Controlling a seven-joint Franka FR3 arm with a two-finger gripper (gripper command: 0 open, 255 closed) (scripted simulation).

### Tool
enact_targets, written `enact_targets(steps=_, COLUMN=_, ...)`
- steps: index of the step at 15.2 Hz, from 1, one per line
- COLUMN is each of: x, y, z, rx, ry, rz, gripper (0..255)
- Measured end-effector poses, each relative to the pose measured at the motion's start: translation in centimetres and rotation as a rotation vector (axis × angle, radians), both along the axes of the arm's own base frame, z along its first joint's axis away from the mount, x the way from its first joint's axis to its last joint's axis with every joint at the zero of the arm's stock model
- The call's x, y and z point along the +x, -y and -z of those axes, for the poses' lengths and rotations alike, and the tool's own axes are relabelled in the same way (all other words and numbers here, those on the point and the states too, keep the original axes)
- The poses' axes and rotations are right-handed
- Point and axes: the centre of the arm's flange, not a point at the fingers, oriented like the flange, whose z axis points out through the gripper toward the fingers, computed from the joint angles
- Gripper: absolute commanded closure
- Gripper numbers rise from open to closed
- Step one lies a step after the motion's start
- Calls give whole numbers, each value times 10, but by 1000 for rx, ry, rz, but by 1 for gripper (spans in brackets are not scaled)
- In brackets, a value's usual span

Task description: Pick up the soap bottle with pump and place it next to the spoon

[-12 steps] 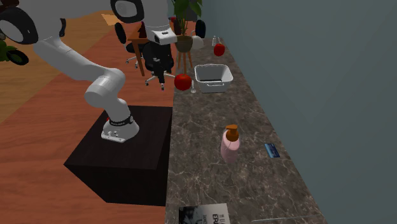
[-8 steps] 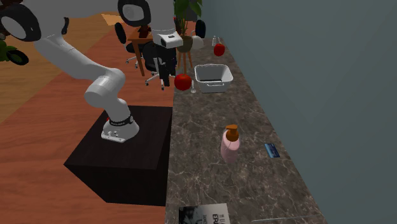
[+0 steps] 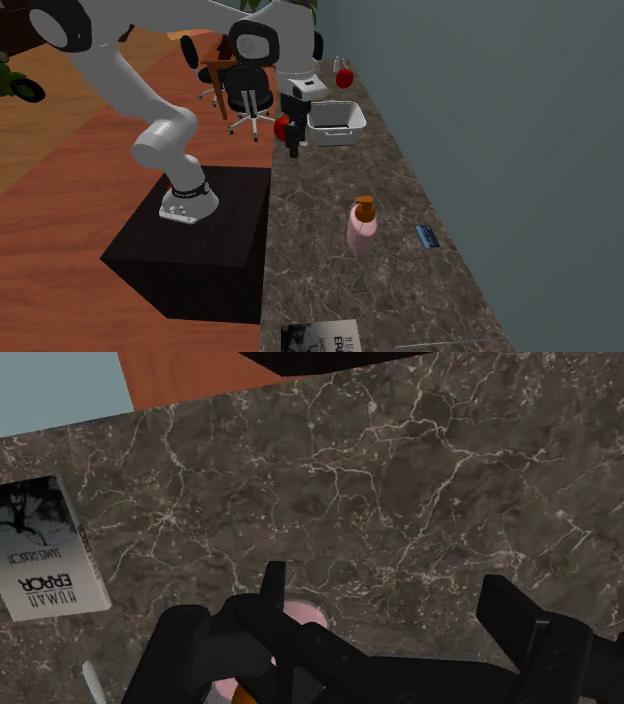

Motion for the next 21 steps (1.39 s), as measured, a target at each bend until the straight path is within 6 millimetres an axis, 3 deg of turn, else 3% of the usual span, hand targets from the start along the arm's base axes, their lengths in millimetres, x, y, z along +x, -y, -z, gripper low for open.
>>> enact_targets(steps=15, x=165, y=65, z=77, rx=-104, ry=-8, rz=-10, gripper=0)
enact_targets(steps=18, x=180, y=71, z=90, rx=-113, ry=-9, rz=-11, gripper=0)
enact_targets(steps=21, x=182, y=75, z=103, rx=-115, ry=-9, rz=-11, gripper=0)
